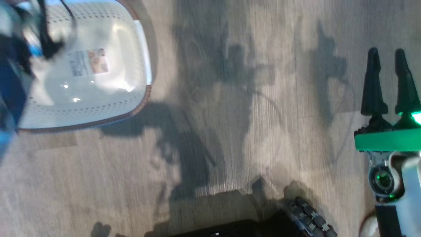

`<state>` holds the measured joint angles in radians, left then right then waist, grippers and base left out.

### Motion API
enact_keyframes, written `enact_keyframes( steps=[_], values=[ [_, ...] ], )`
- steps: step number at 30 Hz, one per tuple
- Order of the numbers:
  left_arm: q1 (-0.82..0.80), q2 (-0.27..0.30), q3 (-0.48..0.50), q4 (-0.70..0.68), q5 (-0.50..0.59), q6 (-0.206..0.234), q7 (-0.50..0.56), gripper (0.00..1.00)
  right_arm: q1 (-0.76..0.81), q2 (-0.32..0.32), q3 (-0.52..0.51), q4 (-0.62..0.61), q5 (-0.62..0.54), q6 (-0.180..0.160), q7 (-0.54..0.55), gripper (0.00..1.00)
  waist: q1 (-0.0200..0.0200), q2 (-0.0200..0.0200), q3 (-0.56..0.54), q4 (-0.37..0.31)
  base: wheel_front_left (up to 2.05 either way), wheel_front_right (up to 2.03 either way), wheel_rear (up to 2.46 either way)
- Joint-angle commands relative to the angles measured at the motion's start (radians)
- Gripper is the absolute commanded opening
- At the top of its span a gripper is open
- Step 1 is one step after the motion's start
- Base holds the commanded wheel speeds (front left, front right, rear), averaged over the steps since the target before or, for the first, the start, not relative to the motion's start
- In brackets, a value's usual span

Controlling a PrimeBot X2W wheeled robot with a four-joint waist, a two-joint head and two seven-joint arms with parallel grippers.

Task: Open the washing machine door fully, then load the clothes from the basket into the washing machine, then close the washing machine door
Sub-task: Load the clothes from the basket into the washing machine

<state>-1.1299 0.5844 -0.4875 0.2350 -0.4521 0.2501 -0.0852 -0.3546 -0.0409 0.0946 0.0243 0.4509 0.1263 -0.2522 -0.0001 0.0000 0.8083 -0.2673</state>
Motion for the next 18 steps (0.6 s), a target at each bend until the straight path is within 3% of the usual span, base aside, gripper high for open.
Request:
enact_keyframes(
  steps=[1, 11, 18],
  values=[
    [0.034, 0.042, 0.045, -0.06, -0.007, 0.164, -0.014, 1.0, 0.037, -0.009, 0.005, -0.03, -0.012, 0.004, -0.01, 1.0, 0.0001, 0.0, -0.031, 0.024, 0.0, 0.0, 0.0],
    [0.386, 0.011, 0.059, -0.319, -0.03, 0.33, -0.09, 1.0, 0.076, -0.01, -0.034, -0.033, -0.088, 0.004, -0.01, 1.0, 0.0001, 0.0, -0.126, 0.075, 0.0, 0.0, 0.0],
    [0.569, -0.054, 0.04, -0.379, -0.047, 0.379, -0.145, 1.0, 0.101, -0.029, -0.049, -0.03, -0.121, 0.004, -0.01, 1.0, 0.0001, 0.0, -0.205, 0.113, 0.0, 0.0, 0.0]
  ],
)
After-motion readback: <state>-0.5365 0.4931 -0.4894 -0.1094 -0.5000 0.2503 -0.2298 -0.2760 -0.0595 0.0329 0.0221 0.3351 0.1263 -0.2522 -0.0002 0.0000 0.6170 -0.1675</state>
